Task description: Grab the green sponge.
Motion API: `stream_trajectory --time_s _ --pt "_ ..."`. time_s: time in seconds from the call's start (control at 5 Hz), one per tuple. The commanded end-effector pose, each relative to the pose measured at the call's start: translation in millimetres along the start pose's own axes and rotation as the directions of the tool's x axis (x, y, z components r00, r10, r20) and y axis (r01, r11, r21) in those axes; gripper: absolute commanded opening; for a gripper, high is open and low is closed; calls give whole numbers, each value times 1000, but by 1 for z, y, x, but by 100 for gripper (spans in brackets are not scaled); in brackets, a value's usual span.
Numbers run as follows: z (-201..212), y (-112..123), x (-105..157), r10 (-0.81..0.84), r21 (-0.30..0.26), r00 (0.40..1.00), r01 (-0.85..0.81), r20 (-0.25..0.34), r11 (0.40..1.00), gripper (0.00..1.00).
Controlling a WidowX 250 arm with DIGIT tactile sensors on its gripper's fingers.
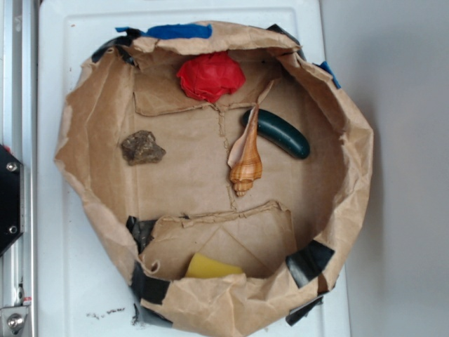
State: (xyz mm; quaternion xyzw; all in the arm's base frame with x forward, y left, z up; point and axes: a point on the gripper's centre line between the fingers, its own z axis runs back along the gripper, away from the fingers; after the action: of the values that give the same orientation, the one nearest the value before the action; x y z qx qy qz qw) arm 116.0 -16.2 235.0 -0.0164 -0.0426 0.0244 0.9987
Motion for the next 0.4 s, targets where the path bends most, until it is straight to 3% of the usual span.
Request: stream_trajectory --time_s 0.0,0.2 --pt "-6 3 53 73 22 997 -73 15 997 100" --pt "-24 7 72 -18 24 1000 18 4 1000 100"
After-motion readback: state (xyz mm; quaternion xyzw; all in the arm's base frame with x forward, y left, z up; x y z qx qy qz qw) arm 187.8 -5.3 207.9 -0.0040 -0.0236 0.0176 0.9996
